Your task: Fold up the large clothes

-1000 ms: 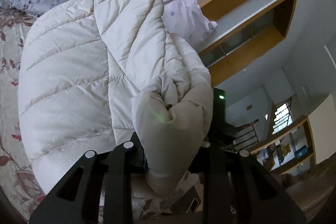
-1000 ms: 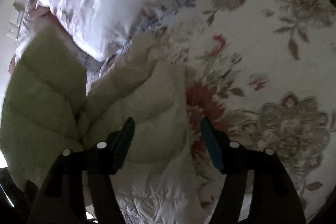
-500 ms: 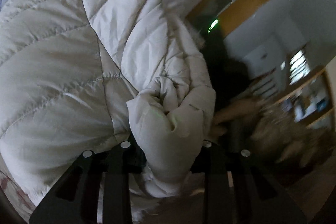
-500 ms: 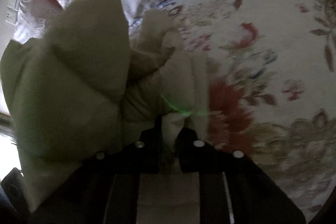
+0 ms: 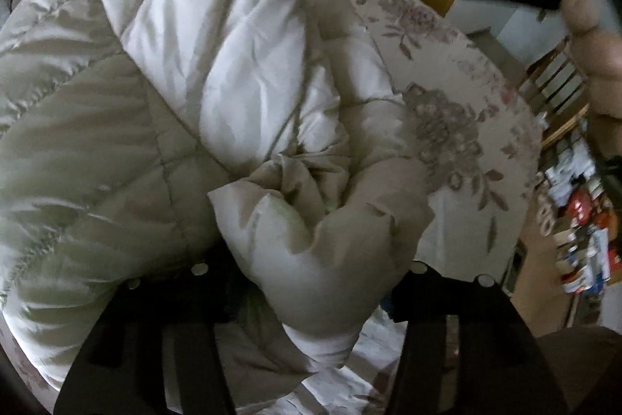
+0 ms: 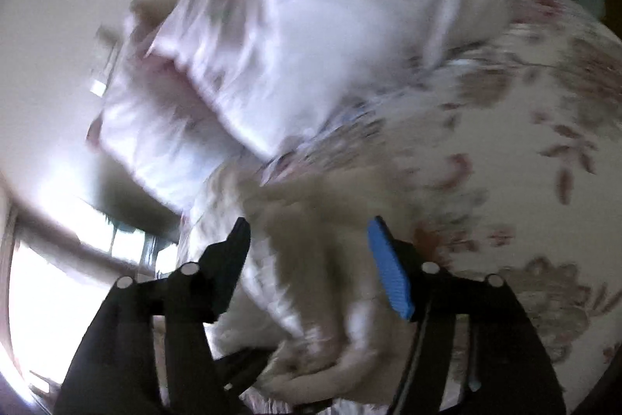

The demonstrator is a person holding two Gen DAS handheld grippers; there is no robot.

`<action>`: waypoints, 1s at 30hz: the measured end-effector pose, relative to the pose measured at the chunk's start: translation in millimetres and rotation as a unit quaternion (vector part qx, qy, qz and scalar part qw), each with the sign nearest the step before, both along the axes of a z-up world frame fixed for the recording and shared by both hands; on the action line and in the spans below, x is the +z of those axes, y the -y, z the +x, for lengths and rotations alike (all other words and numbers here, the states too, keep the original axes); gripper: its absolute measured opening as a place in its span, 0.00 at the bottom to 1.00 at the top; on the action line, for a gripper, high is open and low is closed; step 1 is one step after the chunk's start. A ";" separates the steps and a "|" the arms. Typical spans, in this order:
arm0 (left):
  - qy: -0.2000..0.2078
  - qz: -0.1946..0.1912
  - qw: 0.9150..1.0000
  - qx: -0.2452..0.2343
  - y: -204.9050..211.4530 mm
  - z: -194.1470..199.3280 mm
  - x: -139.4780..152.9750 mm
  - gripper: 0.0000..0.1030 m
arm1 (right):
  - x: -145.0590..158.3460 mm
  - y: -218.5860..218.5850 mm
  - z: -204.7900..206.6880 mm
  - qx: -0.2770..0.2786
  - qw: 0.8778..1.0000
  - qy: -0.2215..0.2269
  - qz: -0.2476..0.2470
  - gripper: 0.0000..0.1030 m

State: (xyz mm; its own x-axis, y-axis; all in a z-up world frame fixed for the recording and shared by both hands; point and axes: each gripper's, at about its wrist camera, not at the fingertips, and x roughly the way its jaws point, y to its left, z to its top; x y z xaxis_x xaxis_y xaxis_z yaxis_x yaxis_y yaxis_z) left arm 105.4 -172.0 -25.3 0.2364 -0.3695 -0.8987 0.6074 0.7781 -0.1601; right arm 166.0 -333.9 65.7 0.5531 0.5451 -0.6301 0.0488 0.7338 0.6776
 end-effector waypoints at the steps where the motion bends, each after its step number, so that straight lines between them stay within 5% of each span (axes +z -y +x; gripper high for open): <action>1: 0.004 0.007 1.000 -0.003 -0.3 -4.0 -1.6 0.55 | -1.1 -11.2 4.9 0.018 1.000 -0.003 -0.005 0.63; 5: 0.024 0.032 0.999 -0.016 2.8 -5.0 -6.7 0.58 | -17.6 -32.5 27.9 0.034 0.999 -0.031 -0.011 0.62; 6: 0.026 0.034 0.999 -0.018 4.9 -6.4 -7.3 0.58 | -18.0 -36.6 29.3 0.037 0.999 -0.036 -0.012 0.54; 7: 0.029 0.036 0.999 -0.019 7.1 -6.2 -7.5 0.59 | -20.7 -43.0 33.8 0.044 0.998 -0.034 -0.018 0.25; 8: 0.033 0.037 0.999 -0.021 6.7 -7.0 -7.1 0.60 | -18.0 -45.7 26.3 0.048 0.998 -0.033 -0.027 0.15; 10: 0.034 0.028 0.999 -0.025 7.3 -8.1 -3.3 0.60 | -20.7 -46.5 26.2 0.039 0.997 -0.031 -0.053 0.11; 20: 0.020 -0.126 0.992 0.002 -72.0 -5.6 73.4 0.62 | -49.9 -32.6 34.6 0.011 0.996 -0.058 -0.063 0.11; 24: 0.041 -0.183 0.977 0.102 -131.9 33.1 101.7 0.62 | -57.1 -32.0 36.3 0.011 0.996 -0.066 -0.063 0.13; 30: 0.057 -0.138 0.971 0.188 -161.5 82.1 93.8 0.62 | -60.7 -33.4 37.9 0.015 0.995 -0.072 -0.065 0.14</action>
